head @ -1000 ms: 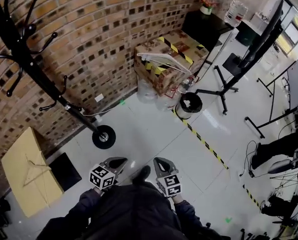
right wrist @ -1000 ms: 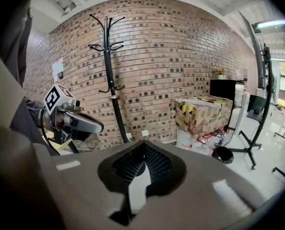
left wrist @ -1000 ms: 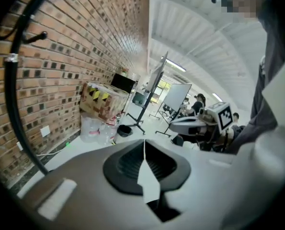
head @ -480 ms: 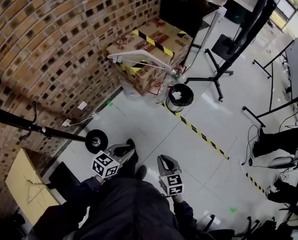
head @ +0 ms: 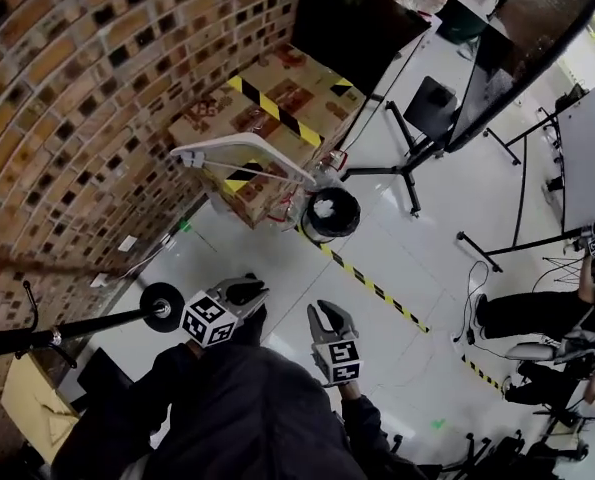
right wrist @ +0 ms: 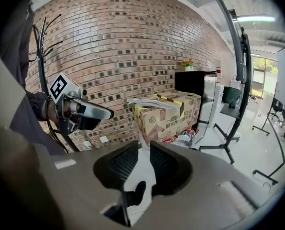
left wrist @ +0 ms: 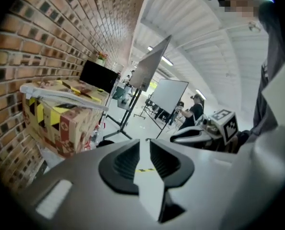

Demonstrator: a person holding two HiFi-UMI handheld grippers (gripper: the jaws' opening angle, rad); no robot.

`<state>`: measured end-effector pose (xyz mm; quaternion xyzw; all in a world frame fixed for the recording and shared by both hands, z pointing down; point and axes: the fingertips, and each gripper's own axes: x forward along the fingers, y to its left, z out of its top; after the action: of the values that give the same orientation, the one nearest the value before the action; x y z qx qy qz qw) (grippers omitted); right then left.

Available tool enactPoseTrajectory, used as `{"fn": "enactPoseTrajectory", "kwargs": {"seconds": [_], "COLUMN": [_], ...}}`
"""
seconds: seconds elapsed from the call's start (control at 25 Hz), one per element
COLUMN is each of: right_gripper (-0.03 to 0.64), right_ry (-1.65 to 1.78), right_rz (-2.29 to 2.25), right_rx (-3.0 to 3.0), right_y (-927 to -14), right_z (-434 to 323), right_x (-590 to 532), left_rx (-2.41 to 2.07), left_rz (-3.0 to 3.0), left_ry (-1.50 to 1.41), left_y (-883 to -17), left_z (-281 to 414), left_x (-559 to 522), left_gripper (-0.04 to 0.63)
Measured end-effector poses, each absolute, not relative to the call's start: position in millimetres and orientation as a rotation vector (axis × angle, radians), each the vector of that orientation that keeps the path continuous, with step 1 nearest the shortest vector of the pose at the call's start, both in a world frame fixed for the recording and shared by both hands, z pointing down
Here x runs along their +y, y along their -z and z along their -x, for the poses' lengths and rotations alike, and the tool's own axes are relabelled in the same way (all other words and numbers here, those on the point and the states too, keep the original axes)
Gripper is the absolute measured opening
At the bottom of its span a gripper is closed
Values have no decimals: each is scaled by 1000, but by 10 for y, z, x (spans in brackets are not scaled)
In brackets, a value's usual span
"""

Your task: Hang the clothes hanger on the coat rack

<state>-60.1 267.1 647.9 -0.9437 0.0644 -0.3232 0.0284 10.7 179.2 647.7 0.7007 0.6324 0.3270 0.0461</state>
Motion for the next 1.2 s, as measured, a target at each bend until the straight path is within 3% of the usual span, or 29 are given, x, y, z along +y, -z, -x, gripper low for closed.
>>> {"fn": "enactPoseTrajectory", "kwargs": {"seconds": [0.36,0.76,1.2], "right_gripper": [95,114,158], "right_ry": [1077,1124,1469], "right_rz": [2989,3099,3093], "right_rx": [291,564,877], "right_y": [-6333,-6357,-7024], "right_z": [-774,-2021,-3282], "right_x": [3095,3115,3350], "left_rx": [1867,1696,1297], "left_rz": [-2133,-2208,-2372], "left_ry": [-900,-817,-820], "left_y": [-6281,-6174,-6222], "left_z": [-1368,-1802,-2152], "left_x": [2143,1993,1698], "left_gripper": [72,72,74]}}
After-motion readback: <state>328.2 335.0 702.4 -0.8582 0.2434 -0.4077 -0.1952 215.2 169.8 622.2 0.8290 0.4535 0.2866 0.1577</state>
